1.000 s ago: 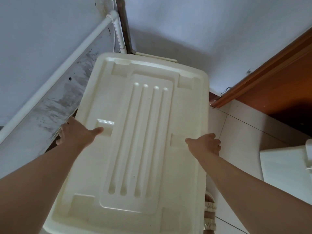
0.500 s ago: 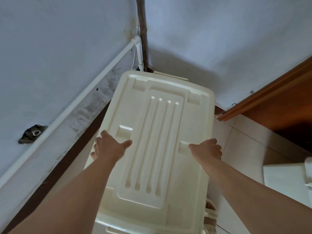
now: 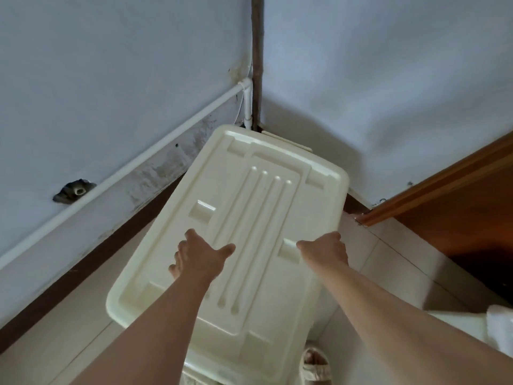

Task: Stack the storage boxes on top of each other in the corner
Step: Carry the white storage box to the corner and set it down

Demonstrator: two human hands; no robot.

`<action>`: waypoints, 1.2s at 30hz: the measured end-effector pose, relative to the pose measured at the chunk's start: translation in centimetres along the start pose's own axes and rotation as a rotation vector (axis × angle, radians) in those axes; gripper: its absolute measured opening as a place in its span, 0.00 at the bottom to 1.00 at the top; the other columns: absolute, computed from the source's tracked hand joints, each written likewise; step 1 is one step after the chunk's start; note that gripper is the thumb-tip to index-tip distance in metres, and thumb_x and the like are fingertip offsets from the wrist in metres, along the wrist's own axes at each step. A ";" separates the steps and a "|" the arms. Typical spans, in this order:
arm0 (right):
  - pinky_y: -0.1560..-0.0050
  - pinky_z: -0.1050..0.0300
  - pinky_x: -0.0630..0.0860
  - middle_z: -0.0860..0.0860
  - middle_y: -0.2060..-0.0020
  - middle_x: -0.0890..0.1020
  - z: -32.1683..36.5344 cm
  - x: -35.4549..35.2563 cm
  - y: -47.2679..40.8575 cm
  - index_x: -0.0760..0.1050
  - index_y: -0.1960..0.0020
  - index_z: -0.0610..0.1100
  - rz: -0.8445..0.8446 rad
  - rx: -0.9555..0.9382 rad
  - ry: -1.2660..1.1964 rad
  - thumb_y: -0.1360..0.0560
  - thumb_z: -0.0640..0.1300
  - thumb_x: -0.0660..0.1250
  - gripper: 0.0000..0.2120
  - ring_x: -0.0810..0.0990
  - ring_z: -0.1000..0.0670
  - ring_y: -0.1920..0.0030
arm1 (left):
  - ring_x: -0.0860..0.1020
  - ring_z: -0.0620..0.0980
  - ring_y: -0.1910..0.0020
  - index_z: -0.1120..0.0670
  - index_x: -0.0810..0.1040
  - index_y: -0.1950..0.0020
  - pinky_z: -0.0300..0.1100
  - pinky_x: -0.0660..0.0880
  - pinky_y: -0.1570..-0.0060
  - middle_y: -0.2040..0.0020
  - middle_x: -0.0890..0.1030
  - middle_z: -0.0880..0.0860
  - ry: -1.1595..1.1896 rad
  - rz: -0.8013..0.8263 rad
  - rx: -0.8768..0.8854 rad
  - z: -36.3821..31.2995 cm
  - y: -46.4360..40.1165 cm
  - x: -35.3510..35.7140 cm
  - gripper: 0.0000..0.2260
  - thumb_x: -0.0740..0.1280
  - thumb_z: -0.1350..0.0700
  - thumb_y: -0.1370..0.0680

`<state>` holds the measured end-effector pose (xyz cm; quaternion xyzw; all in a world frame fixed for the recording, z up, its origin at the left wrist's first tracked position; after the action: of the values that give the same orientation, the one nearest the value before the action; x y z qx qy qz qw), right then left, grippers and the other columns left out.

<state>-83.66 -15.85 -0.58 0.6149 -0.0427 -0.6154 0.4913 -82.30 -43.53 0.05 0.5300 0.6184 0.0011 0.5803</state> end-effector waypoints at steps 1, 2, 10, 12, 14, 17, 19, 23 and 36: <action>0.43 0.44 0.75 0.41 0.39 0.72 -0.1 -0.2 -0.2 0.60 0.35 0.37 0.008 -0.018 0.005 0.29 0.49 0.68 0.30 0.73 0.40 0.41 | 0.67 0.59 0.32 0.59 0.56 0.26 0.56 0.63 0.36 0.31 0.69 0.59 0.012 -0.002 -0.010 0.0 0.6 0.6 0.42 0.71 0.40 0.30; 0.44 0.44 0.75 0.40 0.39 0.72 -0.2 -0.4 -0.4 0.60 0.36 0.37 0.020 -0.039 0.012 0.29 0.48 0.68 0.29 0.74 0.40 0.41 | 0.67 0.59 0.32 0.59 0.56 0.26 0.56 0.63 0.36 0.31 0.69 0.59 0.028 -0.006 -0.022 0.0 1.4 1.2 0.42 0.71 0.40 0.30; 0.43 0.44 0.75 0.42 0.40 0.71 0.1 -2.3 0.7 0.61 0.36 0.39 0.081 -0.421 0.327 0.28 0.46 0.63 0.24 0.72 0.41 0.41 | 0.67 0.58 0.31 0.58 0.56 0.26 0.55 0.63 0.35 0.30 0.68 0.58 0.145 -0.071 -0.141 1.4 7.8 5.2 0.42 0.70 0.40 0.30; 0.42 0.46 0.74 0.42 0.39 0.69 0.4 -2.1 1.9 0.61 0.34 0.39 0.088 -0.557 0.441 0.27 0.47 0.63 0.25 0.71 0.42 0.40 | 0.66 0.57 0.30 0.57 0.56 0.26 0.55 0.62 0.34 0.29 0.67 0.57 0.143 -0.070 -0.163 2.1 9.5 6.2 0.41 0.70 0.40 0.30; 0.42 0.50 0.73 0.43 0.38 0.69 0.5 -1.7 3.0 0.60 0.33 0.40 0.096 -0.669 0.513 0.26 0.47 0.63 0.25 0.69 0.43 0.38 | 0.67 0.57 0.31 0.56 0.57 0.26 0.54 0.62 0.35 0.30 0.68 0.56 0.134 -0.077 -0.178 2.8 11.1 7.0 0.38 0.69 0.41 0.28; 0.43 0.52 0.70 0.43 0.38 0.69 0.3 -1.2 4.2 0.61 0.33 0.41 0.096 -0.777 0.573 0.26 0.47 0.64 0.25 0.68 0.44 0.38 | 0.67 0.56 0.31 0.56 0.58 0.27 0.53 0.63 0.35 0.30 0.68 0.56 0.154 -0.085 -0.204 3.7 12.9 8.0 0.33 0.65 0.42 0.25; 0.42 0.51 0.70 0.44 0.38 0.69 -0.1 -0.9 5.1 0.61 0.32 0.41 0.100 -0.838 0.596 0.26 0.47 0.65 0.26 0.68 0.44 0.37 | 0.68 0.56 0.31 0.56 0.59 0.27 0.52 0.63 0.36 0.31 0.69 0.55 0.155 -0.093 -0.214 4.1 13.9 8.6 0.32 0.64 0.42 0.25; 0.42 0.51 0.70 0.43 0.39 0.69 -1.3 -0.5 6.9 0.61 0.30 0.40 0.113 -0.952 0.659 0.27 0.46 0.65 0.28 0.67 0.43 0.37 | 0.69 0.55 0.34 0.55 0.59 0.28 0.50 0.64 0.38 0.33 0.70 0.55 0.150 -0.125 -0.218 4.8 16.0 9.8 0.32 0.64 0.41 0.25; 0.42 0.53 0.67 0.43 0.40 0.71 -4.9 1.4 5.6 0.64 0.35 0.40 0.117 -1.301 0.927 0.27 0.48 0.66 0.25 0.68 0.43 0.40 | 0.66 0.53 0.32 0.53 0.61 0.29 0.49 0.62 0.37 0.32 0.70 0.50 0.094 -0.166 -0.188 4.6 19.7 17.1 0.28 0.64 0.44 0.25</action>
<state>-76.35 -16.99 0.89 0.3951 0.5009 -0.1721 0.7506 -62.09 -26.51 -1.55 0.4197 0.6838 0.0360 0.5958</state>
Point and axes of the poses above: each hand's wrist, its own y-axis away from the middle knuckle, its own x-axis out of the palm, z = x × y, the point moved 8 cm from there along -y, towards the middle knuckle
